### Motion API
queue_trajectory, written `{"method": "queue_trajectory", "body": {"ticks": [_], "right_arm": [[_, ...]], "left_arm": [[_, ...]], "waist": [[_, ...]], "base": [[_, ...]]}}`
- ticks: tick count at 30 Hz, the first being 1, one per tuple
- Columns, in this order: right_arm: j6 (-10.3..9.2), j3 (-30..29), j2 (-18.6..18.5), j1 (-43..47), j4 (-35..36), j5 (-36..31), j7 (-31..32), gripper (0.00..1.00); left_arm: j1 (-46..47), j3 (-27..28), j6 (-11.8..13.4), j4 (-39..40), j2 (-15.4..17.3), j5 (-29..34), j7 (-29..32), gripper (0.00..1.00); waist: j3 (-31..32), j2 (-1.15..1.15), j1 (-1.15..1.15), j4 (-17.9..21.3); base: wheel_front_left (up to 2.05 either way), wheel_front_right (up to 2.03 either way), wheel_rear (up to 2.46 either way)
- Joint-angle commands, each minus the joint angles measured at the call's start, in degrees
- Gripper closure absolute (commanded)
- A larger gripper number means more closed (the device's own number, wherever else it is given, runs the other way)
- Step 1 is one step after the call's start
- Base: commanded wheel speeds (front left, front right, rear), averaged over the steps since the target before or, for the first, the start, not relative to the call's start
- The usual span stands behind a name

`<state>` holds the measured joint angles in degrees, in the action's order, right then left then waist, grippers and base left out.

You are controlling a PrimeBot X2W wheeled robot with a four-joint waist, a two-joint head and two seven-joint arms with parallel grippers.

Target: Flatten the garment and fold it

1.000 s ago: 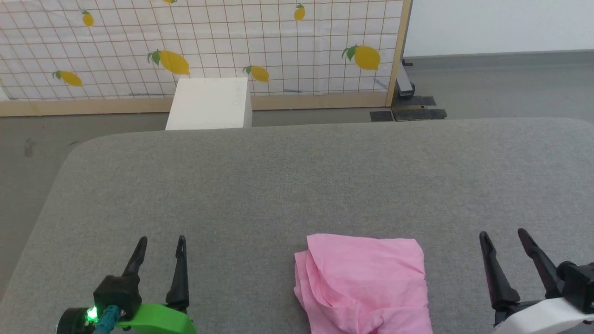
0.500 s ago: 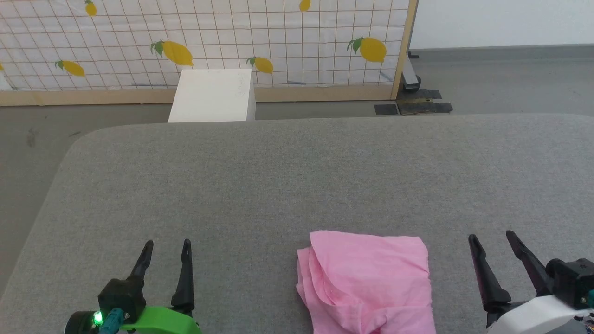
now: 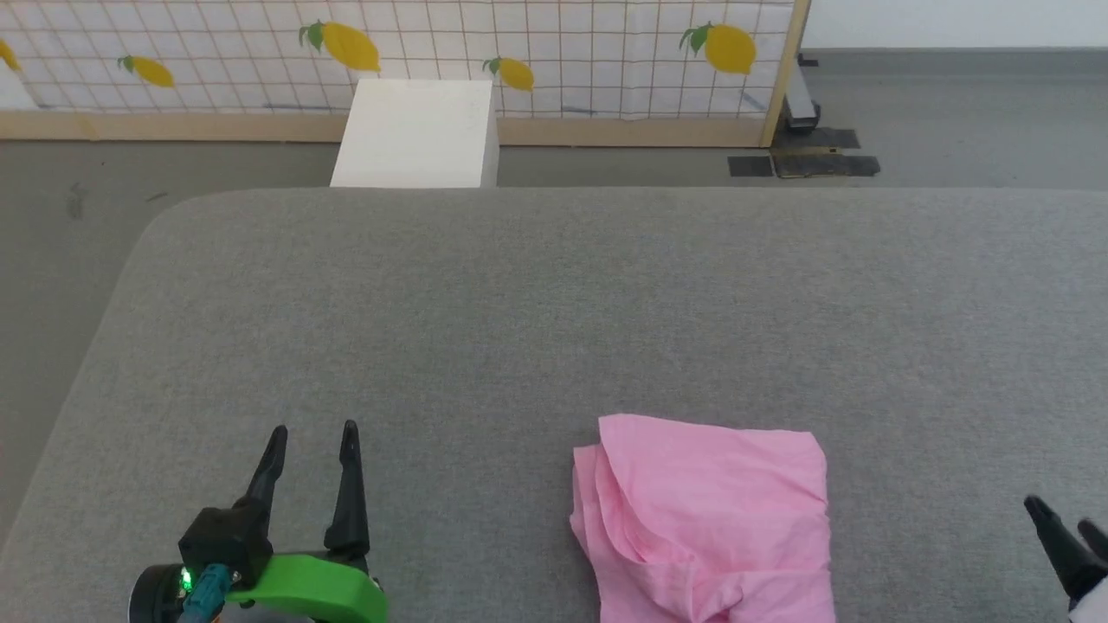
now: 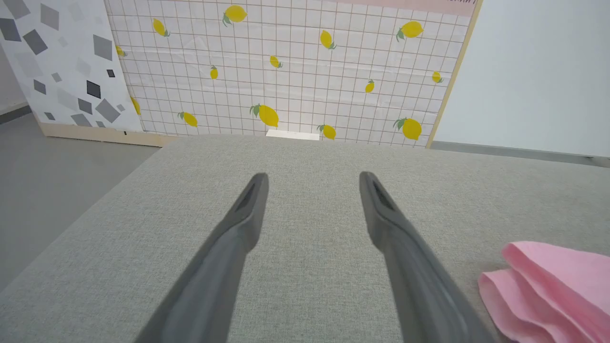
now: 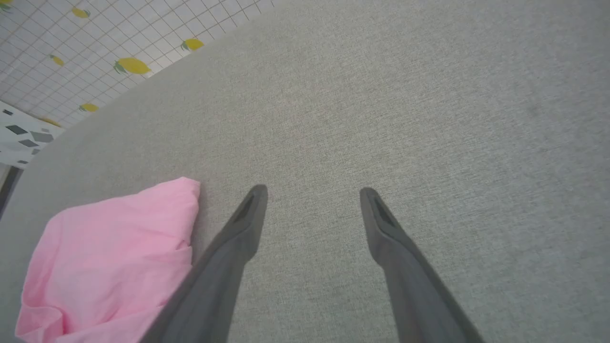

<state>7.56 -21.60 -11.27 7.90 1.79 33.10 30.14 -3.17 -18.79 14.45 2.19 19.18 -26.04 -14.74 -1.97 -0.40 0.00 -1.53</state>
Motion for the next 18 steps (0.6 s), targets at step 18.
{"method": "queue_trajectory", "body": {"ticks": [18], "right_arm": [[-0.08, 5.93, 8.08, -10.58, -20.95, 28.59, 19.43, 0.00]], "left_arm": [[1.68, 3.57, -5.12, -2.66, -5.54, 5.20, -0.26, 0.00]], "waist": [[-2.38, 0.40, 0.00, -3.98]], "base": [[0.00, 0.00, 0.00]]}}
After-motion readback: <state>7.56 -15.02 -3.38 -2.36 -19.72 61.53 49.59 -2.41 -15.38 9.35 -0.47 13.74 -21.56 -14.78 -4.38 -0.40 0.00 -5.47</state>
